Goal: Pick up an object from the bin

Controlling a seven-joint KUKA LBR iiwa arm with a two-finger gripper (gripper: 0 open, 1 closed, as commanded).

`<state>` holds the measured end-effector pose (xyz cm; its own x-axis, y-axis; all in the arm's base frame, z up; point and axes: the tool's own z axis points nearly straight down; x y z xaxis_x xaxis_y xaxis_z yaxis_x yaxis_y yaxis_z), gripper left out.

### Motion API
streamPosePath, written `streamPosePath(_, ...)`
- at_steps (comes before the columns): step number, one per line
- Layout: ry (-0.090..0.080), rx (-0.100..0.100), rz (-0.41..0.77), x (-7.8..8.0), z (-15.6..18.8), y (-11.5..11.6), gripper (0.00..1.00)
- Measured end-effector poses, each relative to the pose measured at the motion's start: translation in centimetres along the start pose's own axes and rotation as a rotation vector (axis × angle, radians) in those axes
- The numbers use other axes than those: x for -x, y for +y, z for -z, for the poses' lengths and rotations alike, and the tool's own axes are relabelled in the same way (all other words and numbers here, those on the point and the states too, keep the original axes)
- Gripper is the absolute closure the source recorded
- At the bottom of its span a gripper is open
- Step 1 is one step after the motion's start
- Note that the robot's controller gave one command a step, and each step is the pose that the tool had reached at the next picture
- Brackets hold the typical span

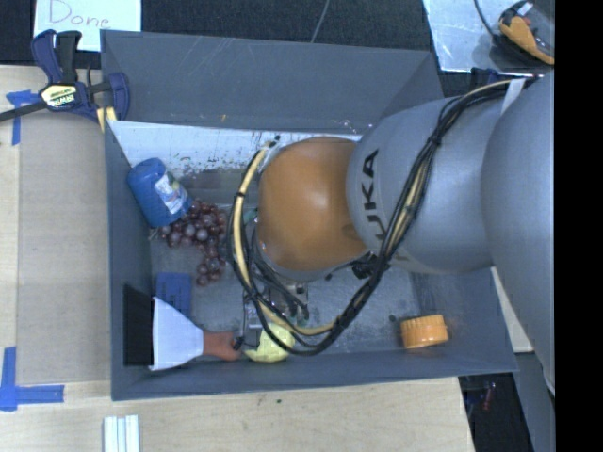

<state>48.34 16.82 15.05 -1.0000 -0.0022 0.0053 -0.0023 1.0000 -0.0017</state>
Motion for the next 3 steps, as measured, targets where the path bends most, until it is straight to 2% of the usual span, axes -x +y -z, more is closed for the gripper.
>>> streamPosePath(1,-0.007,0.002,-0.004,0.2,0.3,-0.1,0.00)
streamPosePath(2,-0.006,0.002,-0.154,0.0,-8.0,-6.7,0.00)
streamPosePath(3,-0.016,0.009,-0.238,0.9,-0.6,-6.8,0.00)
